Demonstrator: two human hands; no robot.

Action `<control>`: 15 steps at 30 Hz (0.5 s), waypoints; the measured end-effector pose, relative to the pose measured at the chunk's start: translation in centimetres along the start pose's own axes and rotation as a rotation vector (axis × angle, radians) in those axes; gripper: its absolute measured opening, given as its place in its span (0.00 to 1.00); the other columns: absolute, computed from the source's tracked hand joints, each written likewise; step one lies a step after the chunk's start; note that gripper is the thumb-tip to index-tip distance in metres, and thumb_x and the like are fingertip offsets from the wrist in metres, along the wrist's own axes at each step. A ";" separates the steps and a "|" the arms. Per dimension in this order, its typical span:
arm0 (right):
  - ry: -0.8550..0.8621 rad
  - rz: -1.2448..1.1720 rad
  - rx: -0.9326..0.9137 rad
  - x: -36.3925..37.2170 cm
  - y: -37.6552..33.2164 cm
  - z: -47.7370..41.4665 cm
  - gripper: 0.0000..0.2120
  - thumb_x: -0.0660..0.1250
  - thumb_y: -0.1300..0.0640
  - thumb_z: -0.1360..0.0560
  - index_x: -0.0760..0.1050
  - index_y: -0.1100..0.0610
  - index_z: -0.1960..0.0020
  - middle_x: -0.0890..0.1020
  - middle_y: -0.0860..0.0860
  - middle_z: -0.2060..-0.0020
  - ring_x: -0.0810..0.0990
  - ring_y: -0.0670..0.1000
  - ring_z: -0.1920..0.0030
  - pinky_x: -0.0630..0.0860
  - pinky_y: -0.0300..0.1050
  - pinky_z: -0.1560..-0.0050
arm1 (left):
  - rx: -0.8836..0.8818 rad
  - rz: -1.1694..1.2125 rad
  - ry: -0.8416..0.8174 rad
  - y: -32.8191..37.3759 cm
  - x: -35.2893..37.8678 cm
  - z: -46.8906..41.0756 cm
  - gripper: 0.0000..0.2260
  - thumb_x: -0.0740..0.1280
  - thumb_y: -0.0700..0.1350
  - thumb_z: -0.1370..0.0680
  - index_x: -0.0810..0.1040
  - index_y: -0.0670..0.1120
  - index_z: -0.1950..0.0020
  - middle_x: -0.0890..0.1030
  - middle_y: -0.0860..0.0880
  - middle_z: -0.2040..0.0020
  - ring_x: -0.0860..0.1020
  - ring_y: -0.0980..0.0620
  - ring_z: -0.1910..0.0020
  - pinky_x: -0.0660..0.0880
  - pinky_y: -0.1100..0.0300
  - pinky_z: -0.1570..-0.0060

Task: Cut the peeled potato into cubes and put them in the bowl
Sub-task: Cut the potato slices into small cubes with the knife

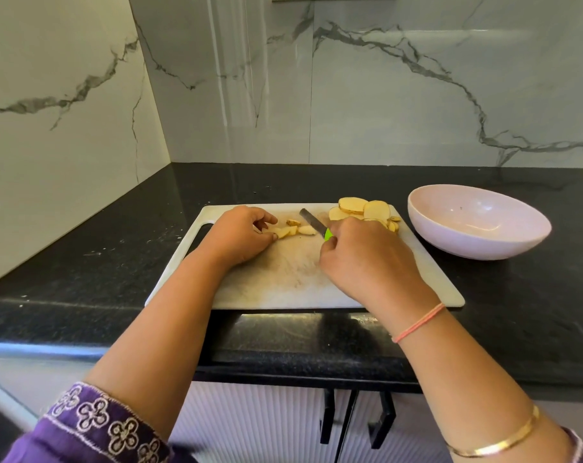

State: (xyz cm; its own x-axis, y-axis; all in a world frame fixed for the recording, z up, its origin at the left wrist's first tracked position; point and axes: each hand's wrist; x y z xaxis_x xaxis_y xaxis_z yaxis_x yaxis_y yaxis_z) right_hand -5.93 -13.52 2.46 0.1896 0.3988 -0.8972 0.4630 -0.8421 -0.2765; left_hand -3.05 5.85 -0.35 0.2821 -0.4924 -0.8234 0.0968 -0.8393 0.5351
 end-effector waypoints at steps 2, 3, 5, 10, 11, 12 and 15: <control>0.000 0.011 0.011 0.0 0.1 0.2 0.10 0.57 0.55 0.22 0.76 0.56 0.49 0.71 0.50 0.68 0.72 0.54 0.63 0.63 0.41 0.70 | -0.005 -0.002 -0.003 -0.1 0.0 -0.1 0.14 0.67 0.46 0.22 0.77 0.51 0.37 0.76 0.54 0.51 0.73 0.57 0.56 0.67 0.68 0.59; -0.013 0.017 0.020 0.0 0.0 0.3 0.10 0.57 0.55 0.22 0.76 0.56 0.49 0.70 0.49 0.69 0.71 0.54 0.63 0.62 0.41 0.70 | -0.005 -0.003 -0.002 -0.1 0.0 -0.1 0.14 0.67 0.46 0.22 0.77 0.51 0.37 0.76 0.54 0.51 0.72 0.58 0.58 0.66 0.69 0.61; -0.044 0.020 0.040 0.2 -0.3 0.4 0.10 0.58 0.55 0.22 0.75 0.56 0.47 0.67 0.48 0.69 0.70 0.53 0.63 0.60 0.41 0.71 | -0.007 -0.003 0.001 -0.3 0.0 -0.1 0.13 0.67 0.46 0.23 0.78 0.51 0.38 0.76 0.54 0.52 0.72 0.58 0.60 0.65 0.71 0.64; -0.047 -0.004 0.027 1.1 -0.6 -0.3 0.12 0.57 0.56 0.21 0.75 0.57 0.43 0.71 0.50 0.64 0.70 0.53 0.61 0.61 0.41 0.71 | 0.002 0.007 -0.015 -0.4 0.3 0.0 0.11 0.66 0.45 0.22 0.79 0.52 0.40 0.76 0.54 0.52 0.73 0.58 0.58 0.66 0.69 0.63; -0.040 -0.014 0.026 1.2 -0.5 -0.3 0.12 0.57 0.56 0.21 0.75 0.57 0.42 0.71 0.51 0.63 0.70 0.53 0.61 0.60 0.40 0.73 | 0.003 0.011 -0.019 -0.4 0.4 0.0 0.11 0.66 0.44 0.22 0.79 0.52 0.41 0.76 0.54 0.51 0.73 0.58 0.58 0.67 0.69 0.63; -0.030 -0.023 0.025 1.3 -0.4 -0.3 0.13 0.56 0.56 0.21 0.75 0.57 0.42 0.71 0.51 0.64 0.71 0.53 0.62 0.59 0.40 0.73 | 0.004 0.016 -0.024 -0.5 0.4 0.0 0.12 0.66 0.43 0.22 0.79 0.52 0.40 0.75 0.54 0.50 0.73 0.58 0.57 0.68 0.68 0.63; 0.016 -0.070 0.003 1.1 -0.2 -0.1 0.14 0.56 0.55 0.21 0.75 0.56 0.39 0.73 0.50 0.63 0.73 0.52 0.62 0.62 0.40 0.72 | 0.002 0.030 -0.022 -0.5 0.1 0.0 0.15 0.66 0.41 0.24 0.76 0.53 0.39 0.74 0.55 0.46 0.74 0.58 0.56 0.71 0.65 0.60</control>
State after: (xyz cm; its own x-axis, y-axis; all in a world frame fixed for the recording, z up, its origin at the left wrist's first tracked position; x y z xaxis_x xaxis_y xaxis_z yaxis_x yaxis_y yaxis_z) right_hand -5.78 -12.89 1.57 0.1706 0.4625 -0.8701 0.4730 -0.8130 -0.3394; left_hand -3.03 6.21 -0.73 0.2640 -0.5220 -0.8111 0.0864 -0.8247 0.5589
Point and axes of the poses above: each hand's wrist, its own z-axis away from the middle knuckle, its own x-axis out of the palm, y = z × x
